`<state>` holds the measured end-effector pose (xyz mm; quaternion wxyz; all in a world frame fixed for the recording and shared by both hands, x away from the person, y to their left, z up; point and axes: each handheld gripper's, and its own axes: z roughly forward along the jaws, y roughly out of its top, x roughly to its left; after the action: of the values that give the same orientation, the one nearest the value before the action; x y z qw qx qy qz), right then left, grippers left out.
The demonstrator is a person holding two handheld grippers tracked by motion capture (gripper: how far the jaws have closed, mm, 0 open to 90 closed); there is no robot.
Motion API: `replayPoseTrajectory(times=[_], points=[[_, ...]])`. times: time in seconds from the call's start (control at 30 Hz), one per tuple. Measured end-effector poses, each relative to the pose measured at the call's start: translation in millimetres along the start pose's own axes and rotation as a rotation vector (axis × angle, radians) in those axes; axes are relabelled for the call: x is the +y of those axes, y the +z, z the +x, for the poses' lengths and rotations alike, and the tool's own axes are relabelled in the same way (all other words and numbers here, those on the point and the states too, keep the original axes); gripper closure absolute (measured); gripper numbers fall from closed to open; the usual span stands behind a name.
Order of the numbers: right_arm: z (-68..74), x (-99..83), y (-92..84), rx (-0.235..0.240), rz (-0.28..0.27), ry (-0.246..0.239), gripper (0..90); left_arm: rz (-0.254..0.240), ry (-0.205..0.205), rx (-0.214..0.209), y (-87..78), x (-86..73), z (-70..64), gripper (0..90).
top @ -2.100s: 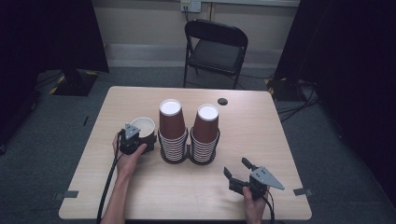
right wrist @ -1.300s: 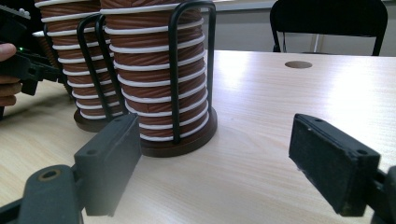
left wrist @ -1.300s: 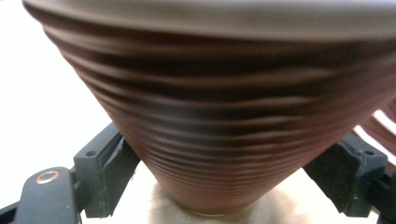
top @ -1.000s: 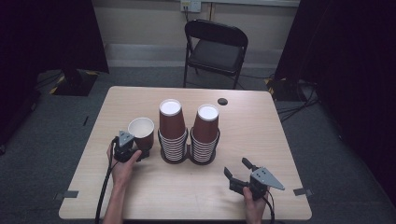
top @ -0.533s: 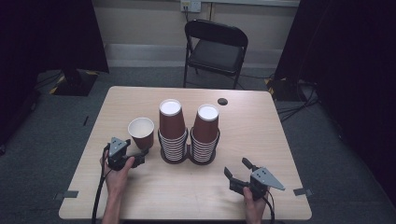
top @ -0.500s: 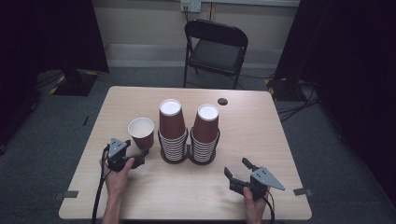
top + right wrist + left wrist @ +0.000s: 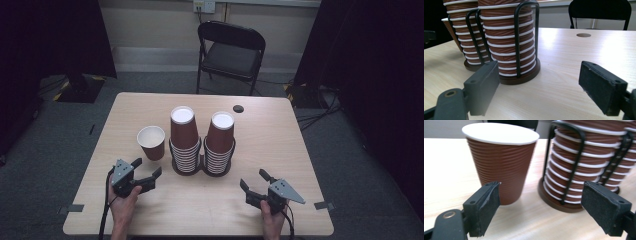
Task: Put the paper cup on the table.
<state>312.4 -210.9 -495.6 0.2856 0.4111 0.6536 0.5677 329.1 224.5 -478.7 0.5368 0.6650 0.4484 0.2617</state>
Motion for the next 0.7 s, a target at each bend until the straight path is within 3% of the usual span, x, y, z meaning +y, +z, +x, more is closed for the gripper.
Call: replayPoseTrajectory(times=[0.17, 0.43, 0.63, 0.7], points=[[0.1, 0.0, -0.1, -0.002, 0.000, -0.001, 15.9, 0.004, -0.001, -0.023, -5.1, -4.4, -9.0, 15.5], [0.5, -0.1, -0.2, -0.005, -0.003, -0.006, 15.9, -0.008, -0.013, -0.055, -13.7, -20.7, -34.4, 15.6], [0.8, 0.1, 0.2, -0.003, 0.002, -0.007, 15.9, -0.008, 0.003, -0.031, -12.5, -28.2, -42.9, 15.7], [0.8, 0.0, 0.1, -0.003, 0.001, -0.006, 15.9, -0.030, 0.008, -0.021, -14.9, -29.3, -44.7, 15.7]])
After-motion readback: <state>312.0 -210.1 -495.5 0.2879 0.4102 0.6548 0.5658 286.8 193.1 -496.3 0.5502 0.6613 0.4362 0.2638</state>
